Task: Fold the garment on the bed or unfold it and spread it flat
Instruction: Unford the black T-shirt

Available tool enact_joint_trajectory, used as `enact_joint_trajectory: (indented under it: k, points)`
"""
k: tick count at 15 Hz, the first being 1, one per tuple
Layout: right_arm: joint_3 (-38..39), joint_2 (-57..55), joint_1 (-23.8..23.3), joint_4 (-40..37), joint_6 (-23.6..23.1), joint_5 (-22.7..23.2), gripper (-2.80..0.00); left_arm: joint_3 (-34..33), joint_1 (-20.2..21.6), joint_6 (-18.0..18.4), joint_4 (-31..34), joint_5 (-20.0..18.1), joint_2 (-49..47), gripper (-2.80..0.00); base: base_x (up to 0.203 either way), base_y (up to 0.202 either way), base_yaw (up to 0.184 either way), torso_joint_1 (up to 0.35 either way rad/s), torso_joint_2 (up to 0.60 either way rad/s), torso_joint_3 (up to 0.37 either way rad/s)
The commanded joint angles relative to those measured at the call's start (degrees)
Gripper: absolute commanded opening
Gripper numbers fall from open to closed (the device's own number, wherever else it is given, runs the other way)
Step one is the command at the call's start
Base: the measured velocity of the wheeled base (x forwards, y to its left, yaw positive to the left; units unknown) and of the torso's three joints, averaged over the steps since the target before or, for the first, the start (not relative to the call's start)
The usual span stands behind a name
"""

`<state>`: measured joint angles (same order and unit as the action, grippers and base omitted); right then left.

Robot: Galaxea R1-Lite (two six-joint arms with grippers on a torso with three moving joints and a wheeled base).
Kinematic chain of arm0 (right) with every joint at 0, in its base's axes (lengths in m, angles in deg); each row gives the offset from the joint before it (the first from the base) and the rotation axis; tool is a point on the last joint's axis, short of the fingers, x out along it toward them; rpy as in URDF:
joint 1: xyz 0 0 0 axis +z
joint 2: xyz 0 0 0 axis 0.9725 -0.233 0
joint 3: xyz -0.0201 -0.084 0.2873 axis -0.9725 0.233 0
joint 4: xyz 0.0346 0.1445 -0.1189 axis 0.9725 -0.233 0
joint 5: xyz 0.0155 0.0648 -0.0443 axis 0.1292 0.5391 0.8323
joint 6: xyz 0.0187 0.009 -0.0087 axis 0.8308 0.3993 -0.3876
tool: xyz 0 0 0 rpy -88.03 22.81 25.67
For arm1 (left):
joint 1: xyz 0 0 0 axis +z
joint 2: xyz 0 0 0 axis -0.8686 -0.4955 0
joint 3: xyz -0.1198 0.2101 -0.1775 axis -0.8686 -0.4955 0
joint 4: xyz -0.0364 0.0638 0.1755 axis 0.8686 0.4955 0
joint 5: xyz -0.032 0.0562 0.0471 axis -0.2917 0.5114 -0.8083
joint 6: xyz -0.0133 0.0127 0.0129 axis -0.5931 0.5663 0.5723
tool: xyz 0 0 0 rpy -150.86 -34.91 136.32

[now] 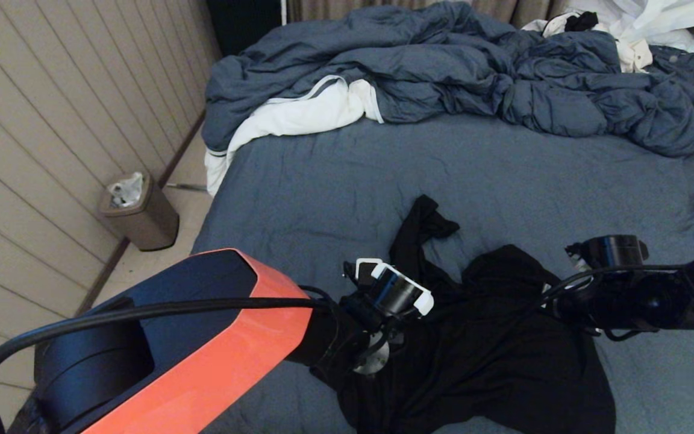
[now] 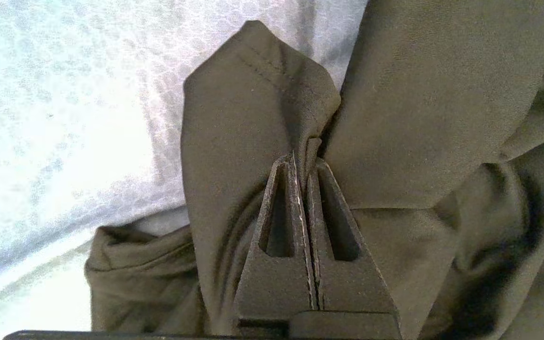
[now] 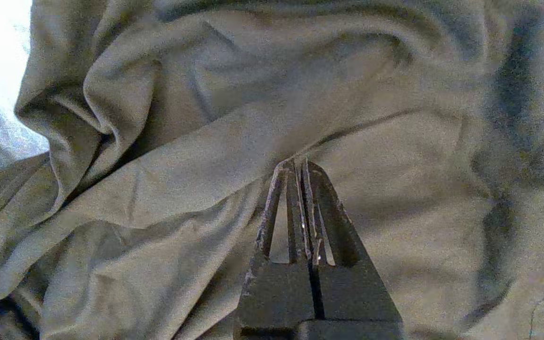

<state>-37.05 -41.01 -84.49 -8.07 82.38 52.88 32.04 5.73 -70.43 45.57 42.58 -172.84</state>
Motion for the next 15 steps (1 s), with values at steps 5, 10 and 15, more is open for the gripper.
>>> enact_joint_trajectory:
  k: [5, 10, 15]
  points:
    - [0.47, 0.81, 0.05, 0.19, 0.09, 0.14, -2.80, -8.30, 0.25, -0.40, 0.45, 0.71, 11.82, -2.80, 0.000, 0.000, 0.000, 0.000, 0.00, 0.000]
    - [0.47, 0.81, 0.14, 0.19, 0.08, 0.14, -2.80, -18.70, -0.08, -1.31, 0.01, 2.70, 20.60, -2.80, 0.000, 0.000, 0.000, 0.000, 0.00, 0.000]
    - [0.91, 1.69, 0.14, 0.19, 0.14, 0.14, -2.80, -36.98, -7.45, -7.51, -0.12, 3.08, 28.46, -2.80, 0.000, 0.000, 0.000, 0.000, 0.00, 0.000]
